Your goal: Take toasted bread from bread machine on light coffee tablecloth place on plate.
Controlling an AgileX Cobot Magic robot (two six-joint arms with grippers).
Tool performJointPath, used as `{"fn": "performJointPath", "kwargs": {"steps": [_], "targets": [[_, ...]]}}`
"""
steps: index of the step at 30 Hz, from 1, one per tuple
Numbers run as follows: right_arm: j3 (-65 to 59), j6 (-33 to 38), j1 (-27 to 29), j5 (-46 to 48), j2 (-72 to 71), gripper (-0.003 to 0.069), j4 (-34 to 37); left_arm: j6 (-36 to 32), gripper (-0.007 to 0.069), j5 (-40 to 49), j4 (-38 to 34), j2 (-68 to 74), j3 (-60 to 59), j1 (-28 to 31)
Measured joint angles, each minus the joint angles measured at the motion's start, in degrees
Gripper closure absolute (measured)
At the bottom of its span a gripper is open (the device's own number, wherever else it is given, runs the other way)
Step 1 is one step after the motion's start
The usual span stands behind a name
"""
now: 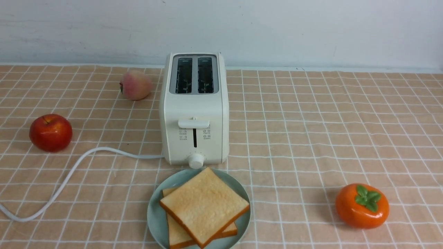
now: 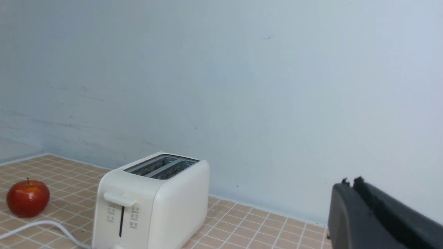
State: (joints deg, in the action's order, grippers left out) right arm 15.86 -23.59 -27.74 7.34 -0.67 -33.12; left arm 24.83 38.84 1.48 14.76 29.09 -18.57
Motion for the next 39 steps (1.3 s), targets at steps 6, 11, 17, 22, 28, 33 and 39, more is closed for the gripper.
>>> {"fn": "performJointPath", "kwargs": {"steps": [6, 11, 17, 22, 28, 33, 39], "targets": [[0.00, 0.00, 0.00, -0.17, 0.00, 0.0650, -2.28, 0.00, 0.0638, 0.81, 0.00, 0.00, 0.00, 0.00], [0.00, -0.06, 0.00, -0.17, 0.00, 0.0644, -2.28, -0.15, 0.0638, 1.05, 0.00, 0.00, -0.23, 0.00], [0.00, -0.06, 0.00, -0.17, 0.00, 0.0638, -2.29, -4.33, 0.0638, -9.48, -1.15, -7.30, -8.96, 5.96], [0.00, -0.06, 0.00, -0.17, 0.00, 0.0634, -2.29, -5.93, 0.0637, -24.32, -1.99, -15.09, -25.96, 12.04], [-0.04, -0.13, 0.00, -0.30, 0.00, 0.0624, -2.34, -6.07, 0.0633, -19.84, -1.48, -15.31, -30.75, 13.25], [-0.04, -0.13, 0.00, -0.35, 0.00, 0.0620, -2.49, -6.07, 0.0628, -16.73, -1.48, -15.31, -30.80, 13.25], [-0.04, -0.13, 0.00, -0.35, 0.00, 0.0610, -2.49, -6.07, 0.0624, -16.54, -1.48, -15.31, -30.80, 13.27]]}}
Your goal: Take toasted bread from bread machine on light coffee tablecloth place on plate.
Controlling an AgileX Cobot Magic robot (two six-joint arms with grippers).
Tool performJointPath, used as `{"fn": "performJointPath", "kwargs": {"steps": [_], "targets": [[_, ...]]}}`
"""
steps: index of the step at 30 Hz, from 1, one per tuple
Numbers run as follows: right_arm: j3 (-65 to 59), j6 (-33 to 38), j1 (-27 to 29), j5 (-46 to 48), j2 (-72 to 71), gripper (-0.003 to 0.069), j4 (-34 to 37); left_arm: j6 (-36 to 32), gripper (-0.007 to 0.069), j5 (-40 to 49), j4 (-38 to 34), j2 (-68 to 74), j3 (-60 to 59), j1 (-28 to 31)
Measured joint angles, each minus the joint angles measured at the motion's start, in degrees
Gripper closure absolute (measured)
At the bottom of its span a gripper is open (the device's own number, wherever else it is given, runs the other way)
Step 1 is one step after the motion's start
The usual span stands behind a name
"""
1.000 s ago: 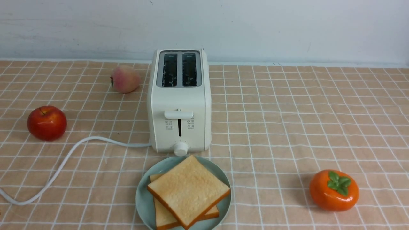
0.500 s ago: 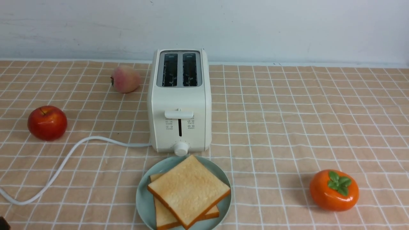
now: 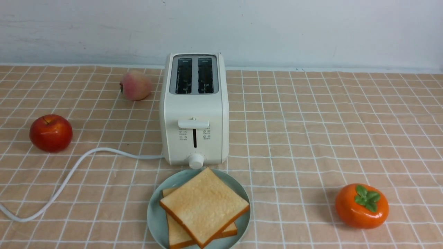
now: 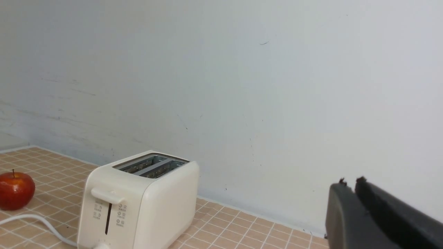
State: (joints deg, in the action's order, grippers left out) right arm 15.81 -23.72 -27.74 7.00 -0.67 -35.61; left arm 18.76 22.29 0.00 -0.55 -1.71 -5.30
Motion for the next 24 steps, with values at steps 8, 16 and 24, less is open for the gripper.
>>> {"fn": "performJointPath", "kwargs": {"steps": [8, 16, 24], "targets": [[0.00, 0.00, 0.00, 0.00, 0.00, 0.0603, 0.00, 0.00, 0.0615, 0.06, 0.00, 0.00, 0.00, 0.00], [0.00, 0.61, 0.00, -0.12, 0.00, 0.0593, 3.76, 0.00, 0.0607, 0.06, 0.00, 0.00, 0.00, 0.00], [0.00, 17.00, 0.00, 4.93, 0.00, 0.0579, 31.13, 0.00, 0.0606, 0.11, 0.00, 0.00, -0.04, 0.00]]}}
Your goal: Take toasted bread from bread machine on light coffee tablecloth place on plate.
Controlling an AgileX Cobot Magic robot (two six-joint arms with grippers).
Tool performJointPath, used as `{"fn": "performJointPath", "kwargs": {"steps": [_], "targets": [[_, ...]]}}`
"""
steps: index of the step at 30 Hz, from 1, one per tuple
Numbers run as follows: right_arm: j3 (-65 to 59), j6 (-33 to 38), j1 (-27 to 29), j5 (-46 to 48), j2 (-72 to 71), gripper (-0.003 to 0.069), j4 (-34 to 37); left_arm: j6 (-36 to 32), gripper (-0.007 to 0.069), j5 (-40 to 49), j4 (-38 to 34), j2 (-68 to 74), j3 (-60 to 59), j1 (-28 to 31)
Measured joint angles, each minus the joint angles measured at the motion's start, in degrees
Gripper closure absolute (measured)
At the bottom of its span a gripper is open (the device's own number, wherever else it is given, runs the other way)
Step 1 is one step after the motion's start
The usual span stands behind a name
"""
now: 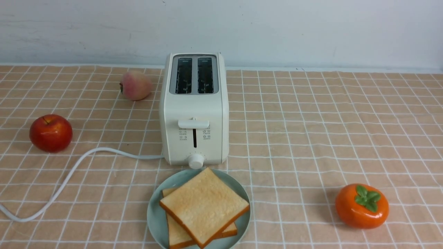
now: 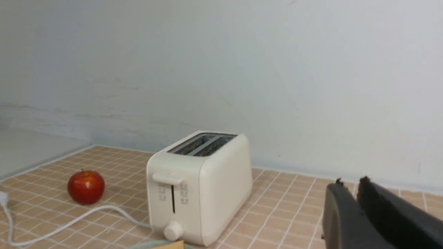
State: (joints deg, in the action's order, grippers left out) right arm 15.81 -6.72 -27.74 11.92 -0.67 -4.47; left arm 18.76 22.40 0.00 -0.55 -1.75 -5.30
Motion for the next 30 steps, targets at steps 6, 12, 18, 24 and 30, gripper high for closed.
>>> {"fn": "performJointPath", "kwargs": {"steps": [6, 12, 18, 24, 30], "targets": [[-1.91, 0.82, 4.72, 6.65, 0.00, 0.0573, 2.32, 0.00, 0.0602, 0.00, 0.00, 0.00, 0.00, 0.00], [-11.90, 0.77, 17.55, 8.64, 0.00, 0.0570, 2.38, 0.00, 0.0595, 0.00, 0.00, 0.00, 0.00, 0.00], [-16.57, 0.65, 24.51, 10.30, 0.00, 0.0564, 3.23, 0.00, 0.0587, 0.00, 0.00, 0.00, 0.00, 0.00], [-16.57, 0.65, 24.93, 10.30, 0.00, 0.0556, 3.23, 0.00, 0.0586, 0.00, 0.30, 0.00, 0.00, 0.00], [-16.57, 0.65, 24.93, 10.30, 0.00, 0.0549, 3.19, 0.00, 0.0580, 0.00, 0.30, 0.00, 0.00, 0.00]]}}
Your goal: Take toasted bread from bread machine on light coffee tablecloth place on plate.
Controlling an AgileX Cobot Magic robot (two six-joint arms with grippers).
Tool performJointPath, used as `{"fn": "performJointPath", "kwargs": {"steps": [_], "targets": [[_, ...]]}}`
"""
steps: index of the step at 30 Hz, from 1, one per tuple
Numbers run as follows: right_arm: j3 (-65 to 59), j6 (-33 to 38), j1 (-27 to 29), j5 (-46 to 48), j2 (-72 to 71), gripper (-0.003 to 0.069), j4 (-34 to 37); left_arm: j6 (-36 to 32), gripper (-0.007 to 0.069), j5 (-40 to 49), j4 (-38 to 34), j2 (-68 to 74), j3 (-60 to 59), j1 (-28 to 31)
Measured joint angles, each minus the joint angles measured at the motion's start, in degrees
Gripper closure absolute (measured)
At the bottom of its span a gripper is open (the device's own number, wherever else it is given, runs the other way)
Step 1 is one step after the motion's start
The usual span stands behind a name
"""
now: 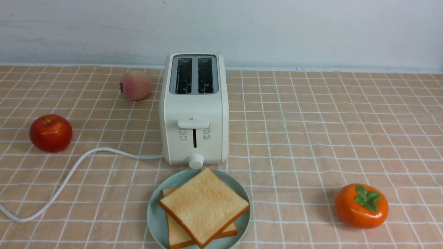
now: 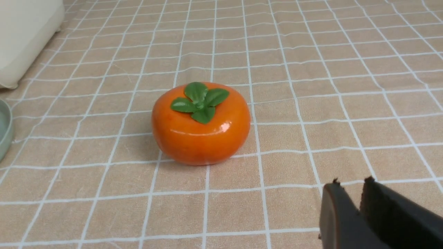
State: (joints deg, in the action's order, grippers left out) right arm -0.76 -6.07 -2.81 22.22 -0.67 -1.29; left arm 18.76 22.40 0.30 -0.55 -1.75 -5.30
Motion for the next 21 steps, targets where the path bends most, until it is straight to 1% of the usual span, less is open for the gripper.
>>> {"fn": "performJointPath", "kwargs": {"steps": [21], "targets": [[0.00, 0.00, 0.00, 0.00, 0.00, 0.0519, 0.00, 0.00, 0.0554, 0.00, 0.11, 0.00, 0.00, 0.00]]}}
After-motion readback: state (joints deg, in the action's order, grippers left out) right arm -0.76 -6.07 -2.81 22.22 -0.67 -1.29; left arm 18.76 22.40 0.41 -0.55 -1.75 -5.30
